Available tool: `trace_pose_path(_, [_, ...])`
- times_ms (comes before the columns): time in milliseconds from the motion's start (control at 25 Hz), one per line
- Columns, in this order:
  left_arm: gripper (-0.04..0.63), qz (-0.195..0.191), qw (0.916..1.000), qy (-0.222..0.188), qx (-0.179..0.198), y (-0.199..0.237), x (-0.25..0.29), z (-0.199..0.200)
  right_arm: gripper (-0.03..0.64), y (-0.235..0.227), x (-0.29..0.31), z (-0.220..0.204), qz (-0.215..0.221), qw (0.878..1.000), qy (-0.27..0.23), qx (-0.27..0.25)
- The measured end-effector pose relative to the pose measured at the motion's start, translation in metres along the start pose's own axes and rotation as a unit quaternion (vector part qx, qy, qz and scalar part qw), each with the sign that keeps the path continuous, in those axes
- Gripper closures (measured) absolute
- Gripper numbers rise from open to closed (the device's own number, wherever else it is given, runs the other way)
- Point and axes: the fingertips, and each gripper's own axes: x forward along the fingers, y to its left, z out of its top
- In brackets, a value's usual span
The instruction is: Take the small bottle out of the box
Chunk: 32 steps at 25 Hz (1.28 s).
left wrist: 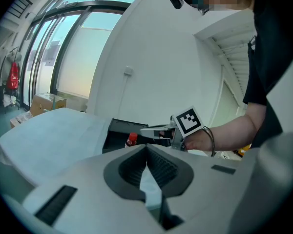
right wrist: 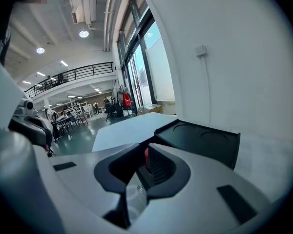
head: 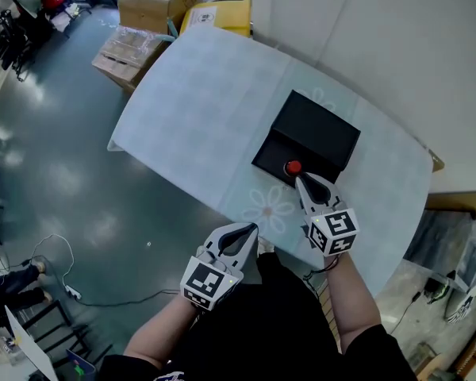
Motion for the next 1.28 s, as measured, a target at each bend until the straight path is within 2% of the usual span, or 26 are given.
trace_pose_path(320, [0.566,0.004,0.9995,0.020,-0.023,0.009,0.017,-0.012,0.463,-0.011,0.027,-0.014,0.003,0.996,0.038,-0.081])
trace_pose_path(480, [0.567,0.004,0.9993,0.026,-0.026,0.013,0.026,-0.013,0.440,-0.014,0.040,-0.016,0.013,0.994,0.042,-0.097])
trace_pose_path(880, [0.566,0.009,0.9985,0.038,-0.038,0.018,0.038,-0.018,0.430,-0.009,0.057,-0.025,0.041,0.990,0.050,-0.122])
trace_pose_path(1280, [0.566,0.014,0.9982,0.042,-0.040,0.018,0.033,-0.023,0.453,-0.009,0.061,-0.031,0.039,0.989,0.050,-0.134])
